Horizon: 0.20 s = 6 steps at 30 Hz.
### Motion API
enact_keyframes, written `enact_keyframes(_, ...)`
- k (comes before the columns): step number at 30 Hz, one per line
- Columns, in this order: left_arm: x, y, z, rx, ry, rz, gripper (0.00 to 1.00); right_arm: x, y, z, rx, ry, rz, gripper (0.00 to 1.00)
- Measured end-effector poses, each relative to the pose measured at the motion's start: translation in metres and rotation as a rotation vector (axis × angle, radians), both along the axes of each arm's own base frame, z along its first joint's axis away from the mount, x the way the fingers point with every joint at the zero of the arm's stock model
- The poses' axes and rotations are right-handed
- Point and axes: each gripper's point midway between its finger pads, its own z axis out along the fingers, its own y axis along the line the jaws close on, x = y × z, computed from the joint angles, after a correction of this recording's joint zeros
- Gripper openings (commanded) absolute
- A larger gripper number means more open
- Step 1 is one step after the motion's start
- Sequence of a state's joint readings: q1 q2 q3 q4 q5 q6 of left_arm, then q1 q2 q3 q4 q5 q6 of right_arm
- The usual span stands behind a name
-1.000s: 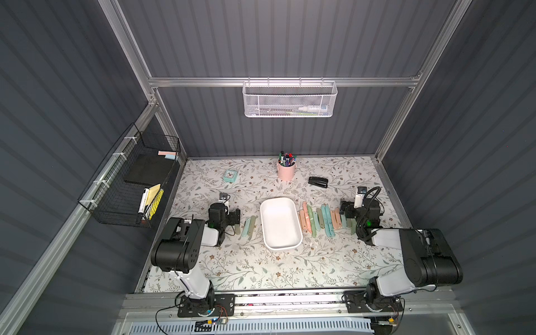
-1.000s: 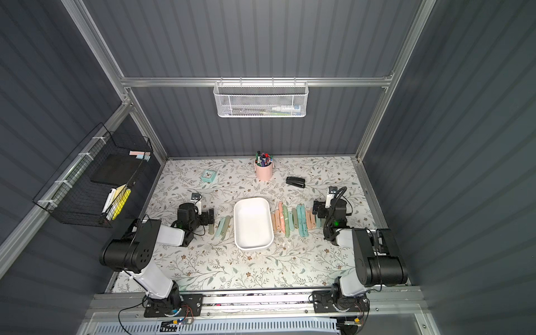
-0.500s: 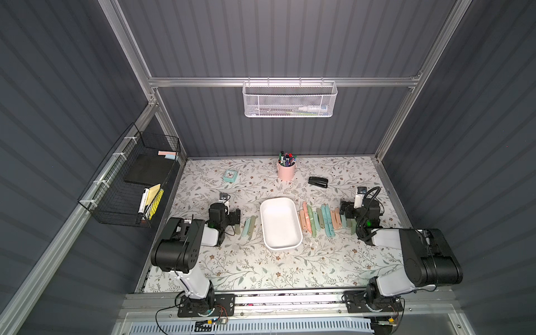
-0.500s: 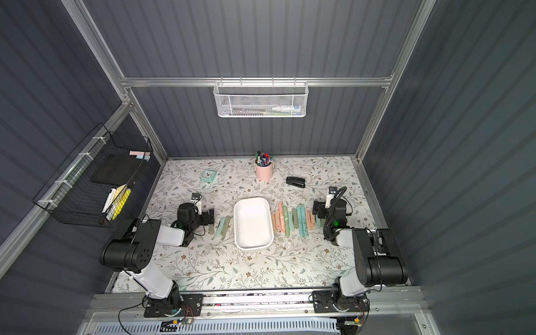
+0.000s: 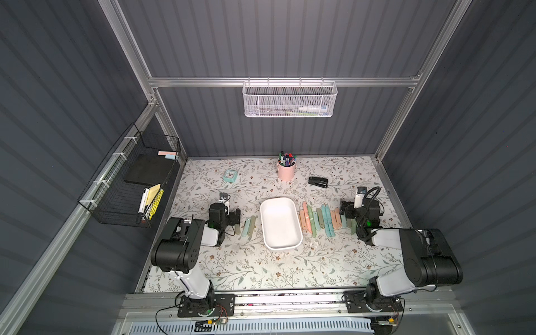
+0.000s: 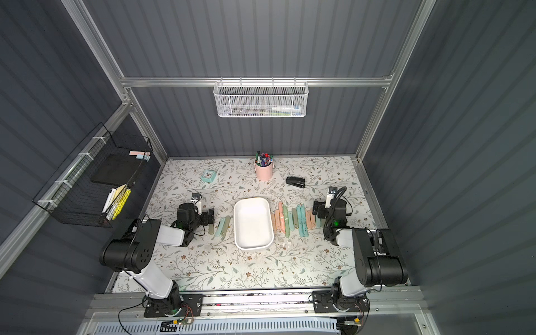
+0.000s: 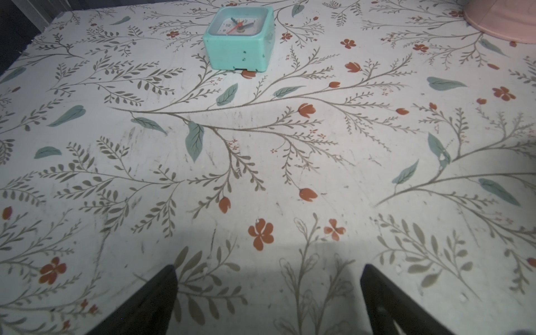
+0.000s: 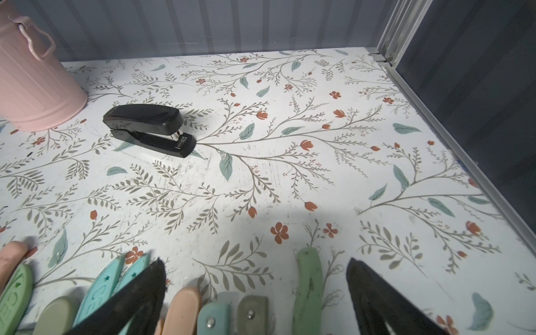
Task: Take the fruit knife out of the storage box
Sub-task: Reset both arms
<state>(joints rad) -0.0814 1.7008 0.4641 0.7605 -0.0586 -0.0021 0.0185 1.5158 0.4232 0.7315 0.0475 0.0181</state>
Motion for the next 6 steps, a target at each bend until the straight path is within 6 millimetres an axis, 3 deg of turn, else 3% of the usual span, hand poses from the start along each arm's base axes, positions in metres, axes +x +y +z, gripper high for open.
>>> enact_keyframes(6,0.0001,0.0014,-0.0001,-0.004,0.001,0.0,0.99,0.0,0.0,-0.0001,0.0,0.0,0.0,0.99)
